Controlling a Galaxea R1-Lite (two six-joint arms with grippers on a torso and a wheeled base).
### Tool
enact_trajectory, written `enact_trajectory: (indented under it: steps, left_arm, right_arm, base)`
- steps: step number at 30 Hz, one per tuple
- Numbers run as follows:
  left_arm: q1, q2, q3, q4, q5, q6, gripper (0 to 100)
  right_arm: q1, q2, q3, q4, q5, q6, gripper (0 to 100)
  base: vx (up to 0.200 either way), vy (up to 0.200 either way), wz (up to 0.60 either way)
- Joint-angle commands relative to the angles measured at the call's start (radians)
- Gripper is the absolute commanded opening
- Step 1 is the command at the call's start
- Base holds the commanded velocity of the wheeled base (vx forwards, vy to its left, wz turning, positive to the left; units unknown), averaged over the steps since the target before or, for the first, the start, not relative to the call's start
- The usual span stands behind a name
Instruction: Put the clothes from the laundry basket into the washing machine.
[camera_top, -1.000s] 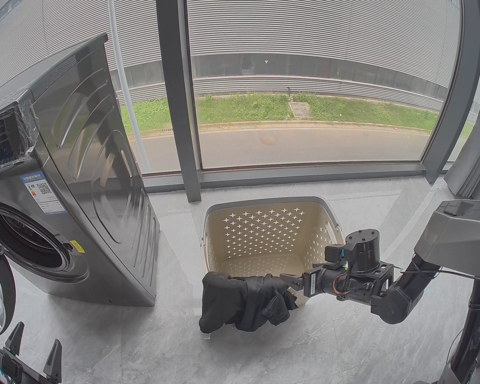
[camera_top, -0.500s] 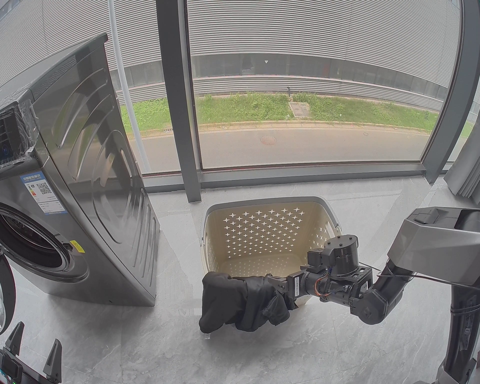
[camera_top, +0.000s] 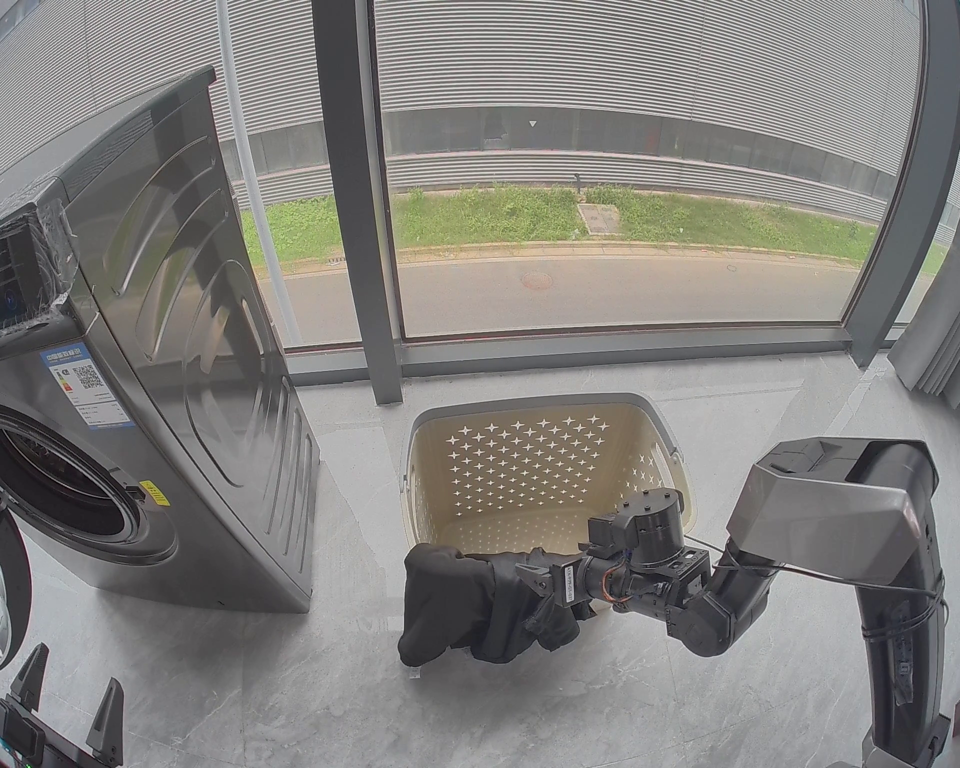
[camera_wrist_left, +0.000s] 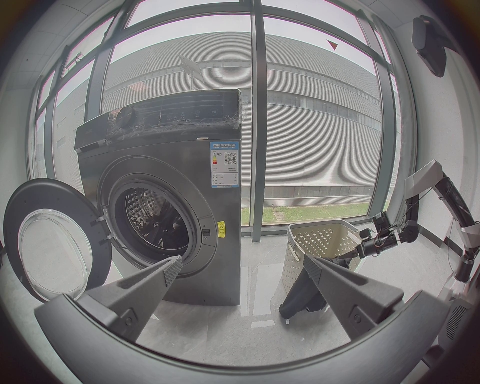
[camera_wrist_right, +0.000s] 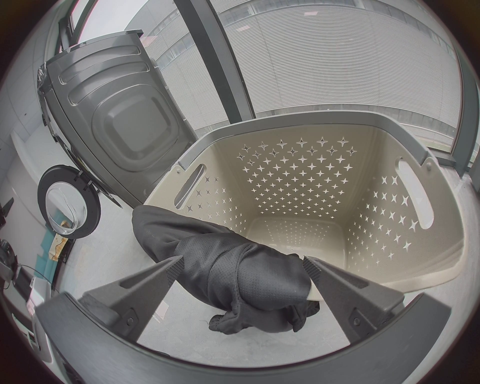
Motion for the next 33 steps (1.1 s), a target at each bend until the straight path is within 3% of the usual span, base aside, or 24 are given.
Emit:
enact_trajectory:
  steps: [1,13,14,28,33]
  left_arm:
    - [-0.001,-0.015,0.018,0.0,0.001,-0.001,100]
    - [-0.001,-0.015,0.018,-0.002,-0.001,-0.001,100]
    - [-0.001,-0.015,0.018,-0.002,-0.001,-0.002,100]
    - [-0.001,-0.015,0.018,-0.002,-0.001,-0.004,100]
    - [-0.001,-0.015,0.018,-0.002,-0.001,-0.002,100]
  right_arm:
    - [0.002,0.049,-0.032,-0.006,0.002,-0.001,100]
    - [0.002,0.077,-0.066,-0.007,0.004,-0.003,100]
    - [0.002,0.077,-0.066,-0.007,0.004,-0.001,0]
    - [0.004,0.02,-0.047,-0.007,0.004,0.005,0]
    - [0.004,-0.096,0.011,-0.007,0.002,0.013,0]
  base:
    - [0.0,0.0,0.0]
    - [0.0,0.0,0.0]
    - [0.0,0.0,0.0]
    - [0.0,0.0,0.0]
    - [0.0,0.0,0.0]
